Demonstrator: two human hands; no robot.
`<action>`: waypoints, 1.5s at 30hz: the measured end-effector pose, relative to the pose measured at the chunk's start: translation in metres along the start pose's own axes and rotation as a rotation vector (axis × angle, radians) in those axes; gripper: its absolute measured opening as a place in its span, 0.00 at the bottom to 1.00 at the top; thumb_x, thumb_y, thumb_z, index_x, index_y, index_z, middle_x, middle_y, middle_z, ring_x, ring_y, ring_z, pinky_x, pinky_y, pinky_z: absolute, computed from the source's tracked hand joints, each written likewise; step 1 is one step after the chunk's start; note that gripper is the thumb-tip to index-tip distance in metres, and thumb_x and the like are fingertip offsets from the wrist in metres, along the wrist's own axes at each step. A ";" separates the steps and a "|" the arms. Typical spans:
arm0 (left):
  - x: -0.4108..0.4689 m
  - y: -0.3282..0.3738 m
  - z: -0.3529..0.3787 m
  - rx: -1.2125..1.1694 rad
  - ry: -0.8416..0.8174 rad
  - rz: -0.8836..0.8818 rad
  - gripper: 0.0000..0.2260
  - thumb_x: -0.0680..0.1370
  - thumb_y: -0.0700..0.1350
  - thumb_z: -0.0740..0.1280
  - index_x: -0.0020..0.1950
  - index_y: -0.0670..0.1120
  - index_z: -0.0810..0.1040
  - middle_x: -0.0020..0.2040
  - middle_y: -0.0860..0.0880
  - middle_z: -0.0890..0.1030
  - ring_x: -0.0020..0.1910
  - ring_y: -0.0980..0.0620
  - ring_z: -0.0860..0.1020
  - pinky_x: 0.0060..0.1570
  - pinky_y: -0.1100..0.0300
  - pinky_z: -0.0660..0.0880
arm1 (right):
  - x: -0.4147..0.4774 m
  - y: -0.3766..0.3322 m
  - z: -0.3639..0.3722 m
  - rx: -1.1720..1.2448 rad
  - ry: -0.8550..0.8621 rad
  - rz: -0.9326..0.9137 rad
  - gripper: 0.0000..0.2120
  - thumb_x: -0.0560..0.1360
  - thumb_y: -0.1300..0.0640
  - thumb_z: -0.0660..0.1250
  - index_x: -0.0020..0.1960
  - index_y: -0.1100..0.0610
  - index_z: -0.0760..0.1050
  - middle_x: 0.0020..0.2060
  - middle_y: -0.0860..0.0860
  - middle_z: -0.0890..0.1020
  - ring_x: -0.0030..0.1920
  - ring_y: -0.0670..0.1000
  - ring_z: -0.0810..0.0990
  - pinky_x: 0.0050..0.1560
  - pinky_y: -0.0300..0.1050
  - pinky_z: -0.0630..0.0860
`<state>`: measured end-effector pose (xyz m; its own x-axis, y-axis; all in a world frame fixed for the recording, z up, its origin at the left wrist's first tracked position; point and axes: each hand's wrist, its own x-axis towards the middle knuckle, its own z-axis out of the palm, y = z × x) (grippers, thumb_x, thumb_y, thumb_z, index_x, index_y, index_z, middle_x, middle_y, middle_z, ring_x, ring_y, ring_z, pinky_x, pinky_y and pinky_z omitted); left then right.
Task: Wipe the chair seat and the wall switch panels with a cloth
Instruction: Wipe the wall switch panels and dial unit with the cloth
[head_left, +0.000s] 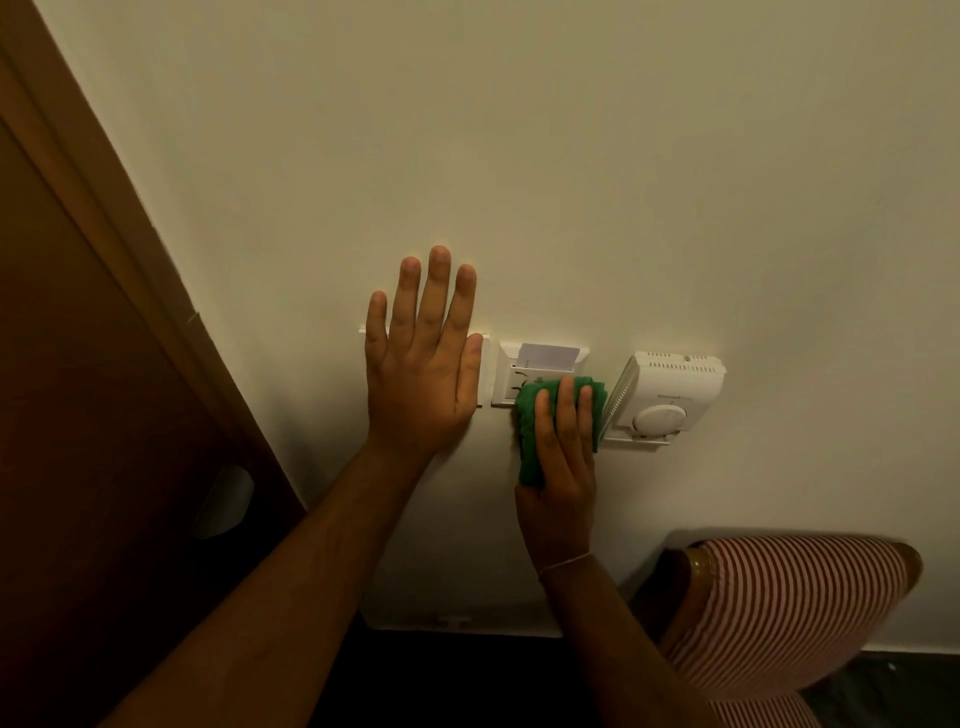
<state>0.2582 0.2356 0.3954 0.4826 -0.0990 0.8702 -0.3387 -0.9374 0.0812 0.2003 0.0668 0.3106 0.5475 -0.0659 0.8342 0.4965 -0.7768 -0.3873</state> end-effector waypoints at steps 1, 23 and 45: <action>0.000 0.000 0.000 0.004 -0.001 0.001 0.30 0.92 0.54 0.48 0.92 0.51 0.40 0.91 0.52 0.35 0.91 0.49 0.37 0.88 0.46 0.37 | 0.006 -0.002 0.000 0.010 0.015 -0.008 0.40 0.75 0.75 0.74 0.81 0.62 0.61 0.84 0.54 0.59 0.86 0.60 0.53 0.86 0.58 0.53; 0.000 0.000 0.001 0.002 -0.014 0.011 0.29 0.92 0.55 0.44 0.92 0.51 0.38 0.91 0.50 0.35 0.91 0.49 0.36 0.88 0.48 0.34 | 0.002 -0.019 0.014 0.016 0.002 0.029 0.42 0.74 0.73 0.76 0.81 0.61 0.59 0.86 0.48 0.53 0.86 0.59 0.50 0.86 0.60 0.52; -0.001 -0.001 0.000 -0.011 -0.021 -0.002 0.30 0.92 0.55 0.46 0.92 0.51 0.40 0.91 0.51 0.36 0.91 0.48 0.37 0.88 0.47 0.36 | -0.013 0.006 0.004 -0.027 0.059 0.132 0.35 0.77 0.77 0.66 0.80 0.59 0.64 0.85 0.53 0.57 0.86 0.61 0.53 0.85 0.60 0.54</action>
<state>0.2586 0.2367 0.3945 0.4997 -0.1041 0.8599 -0.3464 -0.9339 0.0882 0.1989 0.0650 0.2963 0.5659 -0.2052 0.7986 0.4038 -0.7754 -0.4854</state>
